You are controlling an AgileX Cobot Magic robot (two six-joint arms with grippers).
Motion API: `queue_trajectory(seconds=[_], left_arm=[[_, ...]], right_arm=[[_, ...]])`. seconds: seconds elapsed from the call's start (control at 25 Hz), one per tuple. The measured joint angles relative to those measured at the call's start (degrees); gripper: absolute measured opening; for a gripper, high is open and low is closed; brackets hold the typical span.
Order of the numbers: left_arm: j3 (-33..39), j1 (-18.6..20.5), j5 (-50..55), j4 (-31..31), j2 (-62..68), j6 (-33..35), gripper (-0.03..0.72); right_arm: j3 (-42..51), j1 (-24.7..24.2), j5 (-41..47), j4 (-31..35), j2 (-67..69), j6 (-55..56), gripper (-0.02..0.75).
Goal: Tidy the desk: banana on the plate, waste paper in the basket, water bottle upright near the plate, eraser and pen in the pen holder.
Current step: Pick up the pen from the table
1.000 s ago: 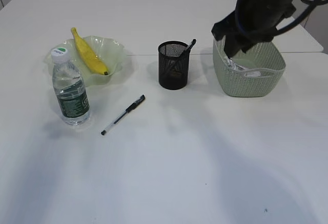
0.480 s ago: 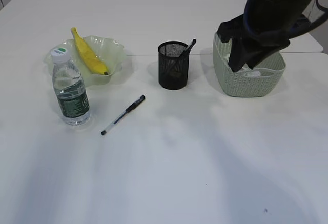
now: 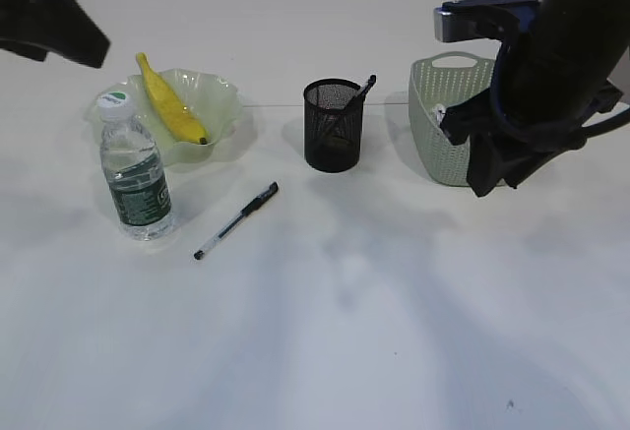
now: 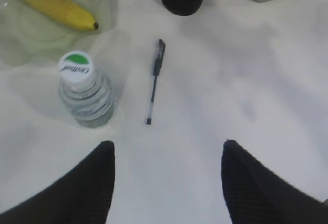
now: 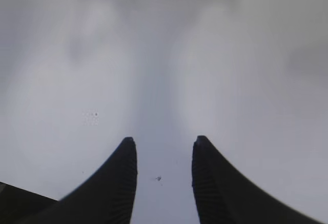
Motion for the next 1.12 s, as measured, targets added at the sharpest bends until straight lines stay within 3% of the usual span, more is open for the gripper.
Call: queue_trajectory(seconds=[0.32,0.56,1.12], left_arm=[[-14.3,-7.6,5.5,4.9,15.9,0.0,0.458],[-21.1,-7.9,7.7,5.6,25.6,0.1,0.452],[-26.9,-7.9,7.2,8.2,38.4,0.1,0.437]], right_arm=[[0.0,0.0,0.0,-1.0,0.0,0.1,0.274],[0.0,0.0,0.0,-1.1,0.0,0.1,0.273],[0.0,0.0,0.0,-1.4,0.0,0.2,0.274]])
